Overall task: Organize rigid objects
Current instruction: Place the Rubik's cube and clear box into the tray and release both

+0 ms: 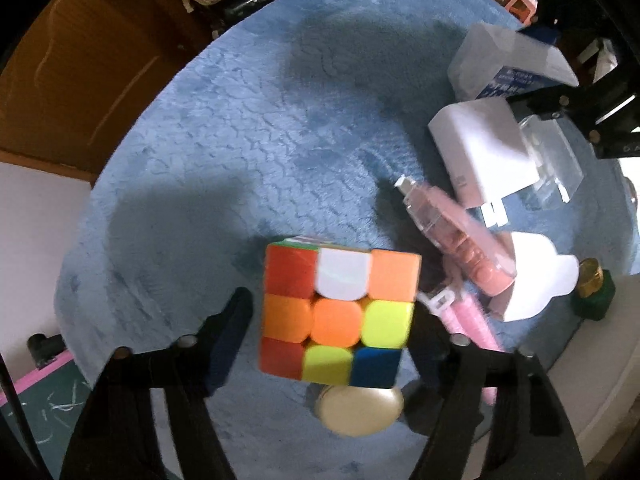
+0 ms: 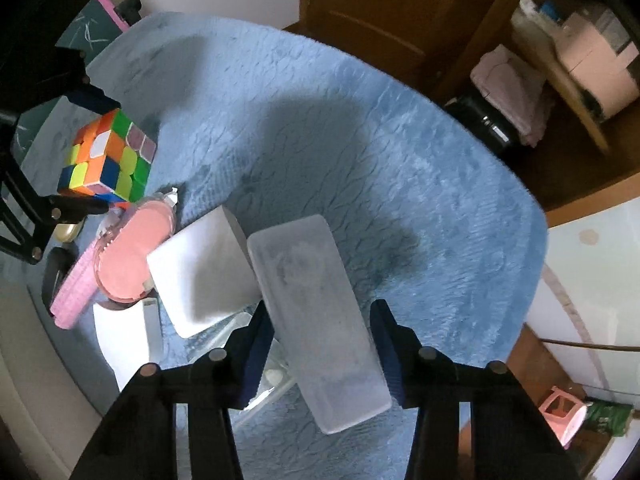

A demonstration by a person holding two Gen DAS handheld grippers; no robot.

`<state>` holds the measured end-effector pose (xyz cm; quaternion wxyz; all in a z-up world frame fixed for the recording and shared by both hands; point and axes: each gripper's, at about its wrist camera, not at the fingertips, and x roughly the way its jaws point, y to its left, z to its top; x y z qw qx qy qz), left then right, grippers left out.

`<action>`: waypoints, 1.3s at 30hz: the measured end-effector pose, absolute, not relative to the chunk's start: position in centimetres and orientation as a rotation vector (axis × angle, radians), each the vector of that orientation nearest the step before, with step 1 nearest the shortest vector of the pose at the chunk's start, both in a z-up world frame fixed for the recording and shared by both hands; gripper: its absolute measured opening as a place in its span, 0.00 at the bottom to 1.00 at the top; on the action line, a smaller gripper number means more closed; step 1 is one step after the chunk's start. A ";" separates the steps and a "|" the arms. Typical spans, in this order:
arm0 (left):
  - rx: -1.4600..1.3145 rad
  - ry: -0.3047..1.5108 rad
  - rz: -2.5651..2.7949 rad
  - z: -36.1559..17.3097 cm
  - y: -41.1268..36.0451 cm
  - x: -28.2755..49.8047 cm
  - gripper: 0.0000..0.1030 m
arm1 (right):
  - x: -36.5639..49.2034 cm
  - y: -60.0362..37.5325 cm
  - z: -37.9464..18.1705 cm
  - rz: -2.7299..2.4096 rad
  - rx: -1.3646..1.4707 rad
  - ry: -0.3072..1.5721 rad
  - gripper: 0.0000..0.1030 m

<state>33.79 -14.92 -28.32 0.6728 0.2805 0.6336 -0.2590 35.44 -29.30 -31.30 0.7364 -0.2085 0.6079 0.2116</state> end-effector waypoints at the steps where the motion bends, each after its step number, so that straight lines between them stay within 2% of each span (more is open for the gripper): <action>1: 0.610 1.433 -0.594 -28.3 -14.9 33.9 0.61 | 35.5 -29.4 -31.3 0.471 -0.441 1.343 0.46; 5: 0.593 1.423 -0.565 -28.3 -15.0 33.8 0.60 | 35.5 -29.7 -31.2 0.461 -0.406 1.344 0.38; 12: 0.535 1.420 -0.446 -26.6 -13.4 32.3 0.58 | 34.6 -30.7 -29.4 0.398 -0.338 1.295 0.37; 22: 0.462 1.330 -0.311 -17.8 -11.3 27.5 0.58 | 31.3 -31.7 -21.8 0.326 -0.215 1.161 0.37; 31: 0.405 1.219 -0.270 -10.5 -9.6 18.9 0.58 | 23.6 -30.5 -13.4 0.335 -0.079 1.036 0.37; 39: 0.247 1.209 -0.255 -9.6 -7.4 12.4 0.58 | 13.7 -28.6 -9.5 0.375 -0.007 0.982 0.37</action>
